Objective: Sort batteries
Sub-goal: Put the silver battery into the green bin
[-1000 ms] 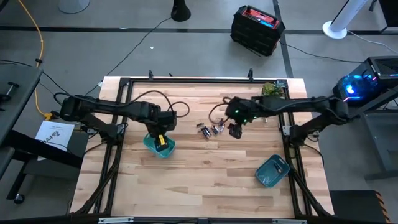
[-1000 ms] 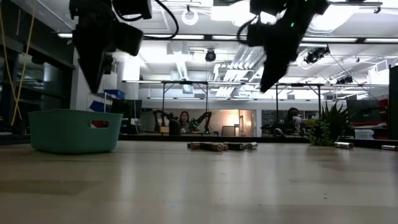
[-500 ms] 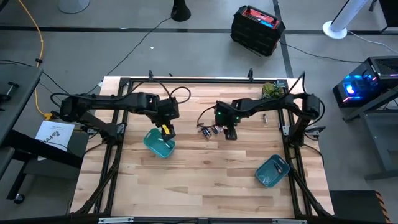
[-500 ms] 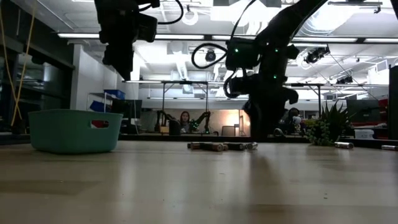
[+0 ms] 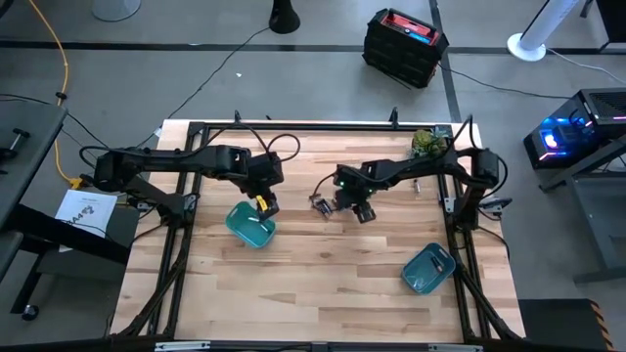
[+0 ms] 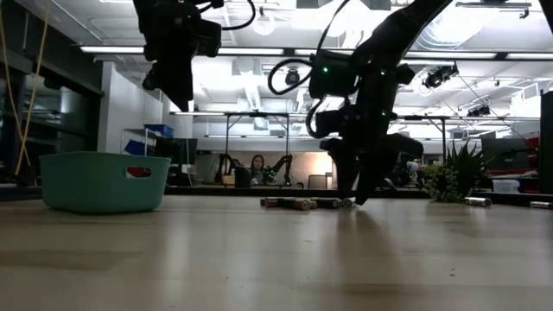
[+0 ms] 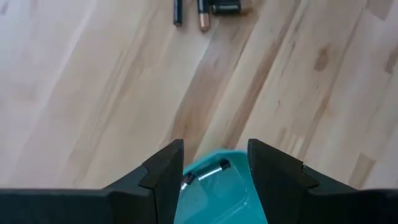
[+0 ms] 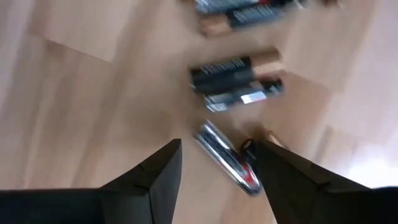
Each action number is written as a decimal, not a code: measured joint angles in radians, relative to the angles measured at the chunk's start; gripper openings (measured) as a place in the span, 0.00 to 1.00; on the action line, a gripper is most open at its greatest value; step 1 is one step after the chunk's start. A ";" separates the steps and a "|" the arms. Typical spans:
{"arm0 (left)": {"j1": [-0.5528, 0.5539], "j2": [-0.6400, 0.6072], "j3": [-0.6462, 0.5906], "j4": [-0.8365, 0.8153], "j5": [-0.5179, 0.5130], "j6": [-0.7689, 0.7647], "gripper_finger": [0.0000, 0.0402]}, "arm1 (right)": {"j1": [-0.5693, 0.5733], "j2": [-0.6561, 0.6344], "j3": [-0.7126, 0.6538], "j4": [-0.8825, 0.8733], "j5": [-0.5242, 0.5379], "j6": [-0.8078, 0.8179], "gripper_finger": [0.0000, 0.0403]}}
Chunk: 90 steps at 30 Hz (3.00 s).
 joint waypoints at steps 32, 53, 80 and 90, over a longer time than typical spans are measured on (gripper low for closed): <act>0.011 0.000 0.000 0.017 -0.065 0.008 0.43 | -0.132 -0.320 -0.234 -0.157 0.009 0.918 0.33; 0.031 0.000 0.000 0.195 -0.063 0.010 0.43 | -0.137 -0.428 -0.515 -0.052 0.131 1.504 0.33; 0.232 0.001 0.073 0.464 -0.024 0.089 0.43 | 0.635 -0.792 -0.287 -0.472 -0.302 1.932 0.10; 0.274 0.001 0.073 0.465 0.000 0.088 0.43 | 0.683 -0.793 -0.320 -0.361 -0.134 1.954 0.06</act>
